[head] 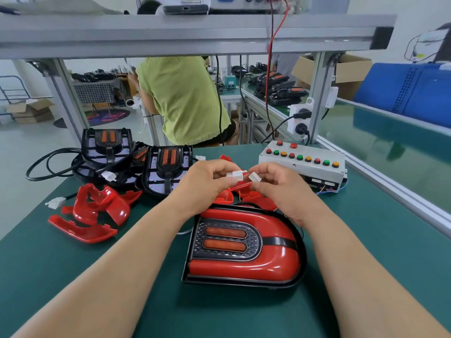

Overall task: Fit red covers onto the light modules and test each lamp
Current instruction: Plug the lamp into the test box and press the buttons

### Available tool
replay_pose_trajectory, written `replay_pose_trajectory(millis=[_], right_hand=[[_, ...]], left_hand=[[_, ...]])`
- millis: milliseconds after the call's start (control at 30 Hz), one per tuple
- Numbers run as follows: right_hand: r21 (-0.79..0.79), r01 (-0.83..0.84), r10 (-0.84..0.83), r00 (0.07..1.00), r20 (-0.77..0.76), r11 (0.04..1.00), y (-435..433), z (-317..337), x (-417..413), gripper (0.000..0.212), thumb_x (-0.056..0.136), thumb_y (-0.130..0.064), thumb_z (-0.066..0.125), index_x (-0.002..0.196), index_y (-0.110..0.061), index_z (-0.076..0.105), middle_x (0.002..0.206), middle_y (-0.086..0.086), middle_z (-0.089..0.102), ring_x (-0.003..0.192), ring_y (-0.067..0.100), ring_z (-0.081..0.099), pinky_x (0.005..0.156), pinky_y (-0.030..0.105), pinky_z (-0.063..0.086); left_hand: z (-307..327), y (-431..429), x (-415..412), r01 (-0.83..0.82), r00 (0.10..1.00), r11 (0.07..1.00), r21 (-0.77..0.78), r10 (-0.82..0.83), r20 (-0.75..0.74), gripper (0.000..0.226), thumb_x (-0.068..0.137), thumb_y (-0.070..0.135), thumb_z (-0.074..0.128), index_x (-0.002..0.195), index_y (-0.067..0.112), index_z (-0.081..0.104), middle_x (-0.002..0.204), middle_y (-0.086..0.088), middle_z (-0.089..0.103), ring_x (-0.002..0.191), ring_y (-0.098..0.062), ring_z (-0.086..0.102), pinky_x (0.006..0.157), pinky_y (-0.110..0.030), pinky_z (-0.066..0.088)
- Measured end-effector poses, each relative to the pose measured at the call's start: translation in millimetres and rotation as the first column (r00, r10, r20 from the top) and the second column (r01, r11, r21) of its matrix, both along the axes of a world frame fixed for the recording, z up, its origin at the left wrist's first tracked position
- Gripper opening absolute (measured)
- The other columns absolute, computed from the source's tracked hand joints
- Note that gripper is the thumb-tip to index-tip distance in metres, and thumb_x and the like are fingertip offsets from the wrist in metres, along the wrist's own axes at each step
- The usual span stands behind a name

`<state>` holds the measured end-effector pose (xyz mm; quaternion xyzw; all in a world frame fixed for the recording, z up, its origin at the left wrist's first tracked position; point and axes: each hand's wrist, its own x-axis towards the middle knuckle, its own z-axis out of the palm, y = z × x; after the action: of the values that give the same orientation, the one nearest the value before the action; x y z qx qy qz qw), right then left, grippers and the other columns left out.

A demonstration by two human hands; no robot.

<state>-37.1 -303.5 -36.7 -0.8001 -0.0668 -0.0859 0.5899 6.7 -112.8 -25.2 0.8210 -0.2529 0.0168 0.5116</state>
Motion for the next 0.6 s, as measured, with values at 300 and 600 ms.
replay_pose_trajectory(millis=[300, 600], right_hand=[[-0.066, 0.038, -0.033, 0.997, 0.068, 0.997, -1.1, 2.9, -4.7, 0.04, 0.083, -0.005, 0.077, 0.108, -0.034, 0.067, 0.09, -0.001, 0.07, 0.077, 0.005, 0.062, 0.08, 0.017, 0.052], [-0.272, 0.074, -0.025, 0.984, 0.179, 0.96, 5.6, -0.4, -3.2, 0.048, 0.076, -0.008, 0.083, 0.115, -0.029, 0.066, 0.085, -0.01, 0.069, 0.077, 0.0, 0.062, 0.078, 0.011, 0.047]], left_hand=[[2.3, 0.5, -1.9, 0.005, 0.997, 0.999, 0.054, -0.008, 0.073, 0.021, 0.087, 0.011, 0.073, 0.101, 0.026, 0.078, 0.088, 0.003, 0.059, 0.078, -0.014, 0.064, 0.083, -0.042, 0.056], [5.6, 0.7, -7.7, 0.015, 0.989, 0.977, 0.212, -0.046, 0.142, 0.022, 0.085, 0.01, 0.074, 0.104, 0.021, 0.077, 0.078, 0.014, 0.054, 0.071, 0.011, 0.053, 0.069, -0.003, 0.036]])
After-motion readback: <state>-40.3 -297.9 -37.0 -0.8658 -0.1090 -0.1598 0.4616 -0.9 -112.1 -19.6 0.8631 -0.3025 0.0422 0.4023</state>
